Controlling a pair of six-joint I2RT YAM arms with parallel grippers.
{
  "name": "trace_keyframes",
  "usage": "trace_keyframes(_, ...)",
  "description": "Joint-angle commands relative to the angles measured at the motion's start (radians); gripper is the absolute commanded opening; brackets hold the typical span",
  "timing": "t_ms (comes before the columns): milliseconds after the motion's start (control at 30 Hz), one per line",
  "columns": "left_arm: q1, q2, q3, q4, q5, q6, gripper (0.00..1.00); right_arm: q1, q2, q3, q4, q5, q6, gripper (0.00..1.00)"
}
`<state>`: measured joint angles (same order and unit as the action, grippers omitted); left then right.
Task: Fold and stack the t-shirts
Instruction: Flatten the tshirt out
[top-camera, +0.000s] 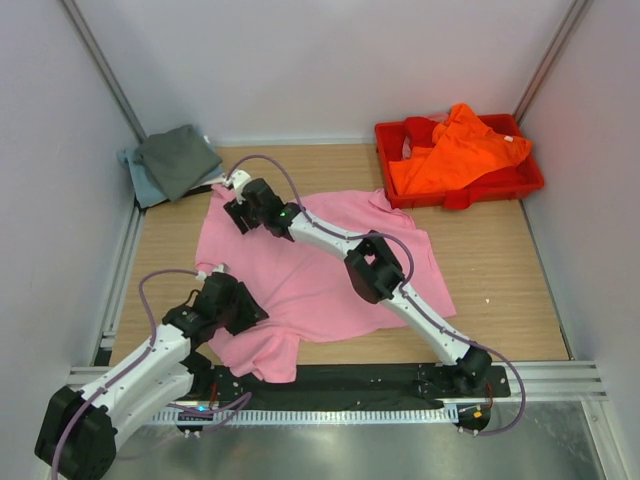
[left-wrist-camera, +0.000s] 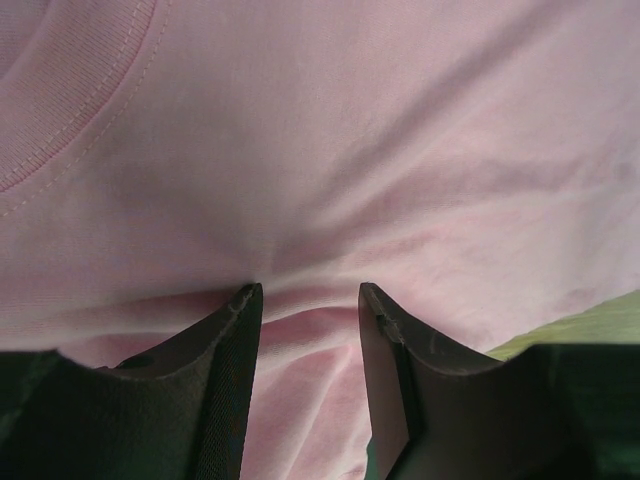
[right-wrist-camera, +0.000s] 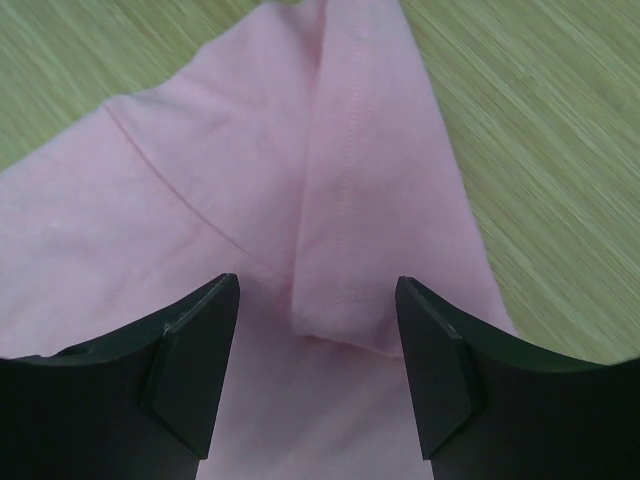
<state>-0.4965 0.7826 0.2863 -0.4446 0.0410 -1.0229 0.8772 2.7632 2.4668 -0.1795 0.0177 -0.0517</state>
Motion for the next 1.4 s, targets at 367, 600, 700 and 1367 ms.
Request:
trace_keyframes(367, -0.007, -0.016, -0.035, -0.034, -0.035, -0.009, 0.45, -0.026, -0.005, 0.014, 0.113, 0.123, 0.042, 0.50)
trace_keyframes(600, -0.007, -0.026, -0.039, -0.034, -0.062, -0.009, 0.45, -0.040, -0.020, -0.011, 0.121, 0.113, 0.050, 0.35)
trace_keyframes(700, -0.008, -0.026, -0.039, -0.032, -0.062, -0.009, 0.44, -0.047, -0.022, -0.014, 0.118, 0.102, 0.049, 0.31)
trace_keyframes(1367, -0.008, -0.036, -0.042, -0.028, -0.072, -0.016, 0.41, -0.106, 0.001, 0.076, 0.376, 0.223, -0.001, 0.04)
